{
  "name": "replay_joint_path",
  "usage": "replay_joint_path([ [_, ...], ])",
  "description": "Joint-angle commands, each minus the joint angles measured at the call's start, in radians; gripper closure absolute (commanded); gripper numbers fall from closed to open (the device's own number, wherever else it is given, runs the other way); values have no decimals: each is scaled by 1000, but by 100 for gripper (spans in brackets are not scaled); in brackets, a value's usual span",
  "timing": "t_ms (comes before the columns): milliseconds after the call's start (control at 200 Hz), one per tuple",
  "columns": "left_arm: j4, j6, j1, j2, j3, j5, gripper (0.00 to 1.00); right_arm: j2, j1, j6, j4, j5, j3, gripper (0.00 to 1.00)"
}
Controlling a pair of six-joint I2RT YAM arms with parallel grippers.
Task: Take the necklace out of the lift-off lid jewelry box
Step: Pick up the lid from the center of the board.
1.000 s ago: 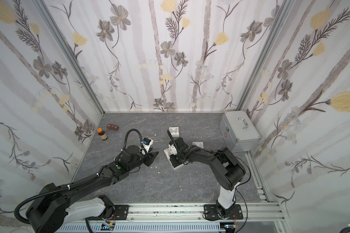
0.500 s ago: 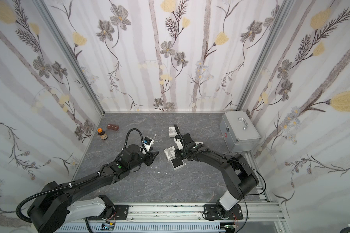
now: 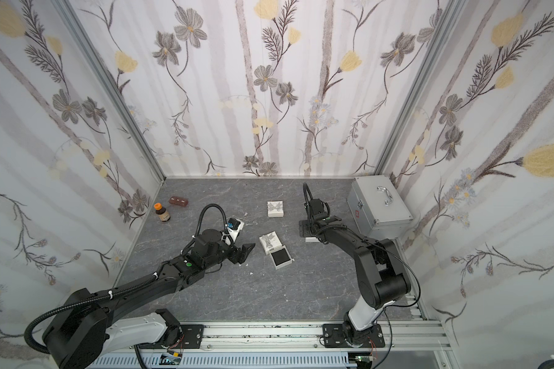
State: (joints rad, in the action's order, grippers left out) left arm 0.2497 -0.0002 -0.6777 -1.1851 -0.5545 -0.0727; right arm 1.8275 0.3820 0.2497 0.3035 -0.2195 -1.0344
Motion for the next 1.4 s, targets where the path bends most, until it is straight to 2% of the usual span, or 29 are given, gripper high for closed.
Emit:
replay_joint_path([
  [0, 12, 14, 1, 12, 10, 0, 16, 33, -9, -4, 2, -15, -25, 10],
  [255, 19, 17, 1, 28, 36, 10, 14, 74, -28, 3, -12, 27, -54, 7],
  [614, 18, 23, 3, 27, 41, -1, 14, 142, -38, 8, -9, 91, -62, 12],
  [1134, 23, 17, 4, 8, 42, -32, 16, 160, -52, -8, 45, 104, -85, 29],
  [1399, 61, -9, 4, -21, 53, -70, 17, 75, -51, -53, 59, 175, -51, 33],
])
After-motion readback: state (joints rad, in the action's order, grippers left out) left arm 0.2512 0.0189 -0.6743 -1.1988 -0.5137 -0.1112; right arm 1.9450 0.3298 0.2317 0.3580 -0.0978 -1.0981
